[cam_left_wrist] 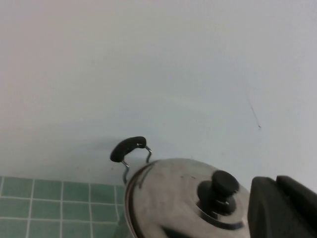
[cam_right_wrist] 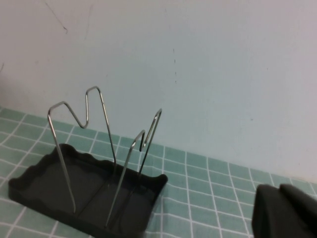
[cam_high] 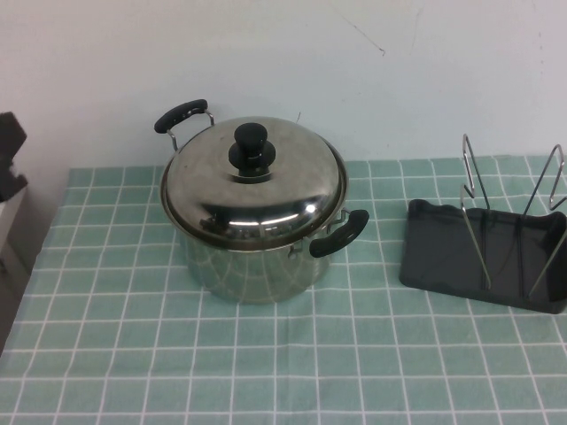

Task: Put pot lid on rack
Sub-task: Open the pot

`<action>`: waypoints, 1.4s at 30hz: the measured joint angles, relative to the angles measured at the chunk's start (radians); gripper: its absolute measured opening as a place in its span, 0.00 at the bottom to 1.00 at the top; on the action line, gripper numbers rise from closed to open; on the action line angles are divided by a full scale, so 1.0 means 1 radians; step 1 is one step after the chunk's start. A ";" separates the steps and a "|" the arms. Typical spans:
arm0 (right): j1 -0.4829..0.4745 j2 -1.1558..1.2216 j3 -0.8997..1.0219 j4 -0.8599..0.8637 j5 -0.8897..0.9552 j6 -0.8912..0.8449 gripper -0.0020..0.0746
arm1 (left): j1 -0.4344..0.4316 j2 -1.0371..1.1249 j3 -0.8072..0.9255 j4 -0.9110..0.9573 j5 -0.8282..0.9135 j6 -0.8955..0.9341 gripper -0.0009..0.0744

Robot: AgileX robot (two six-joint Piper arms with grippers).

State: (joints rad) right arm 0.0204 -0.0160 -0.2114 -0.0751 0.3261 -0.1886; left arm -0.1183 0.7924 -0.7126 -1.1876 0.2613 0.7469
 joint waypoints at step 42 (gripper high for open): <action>0.000 0.000 0.000 0.002 0.008 -0.030 0.02 | -0.188 1.050 -0.556 -0.517 0.263 1.087 0.49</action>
State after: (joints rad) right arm 0.0204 -0.0160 -0.2114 -0.0728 0.3344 -0.2184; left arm -0.3064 1.8421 -1.2684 -1.7046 0.5243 1.8340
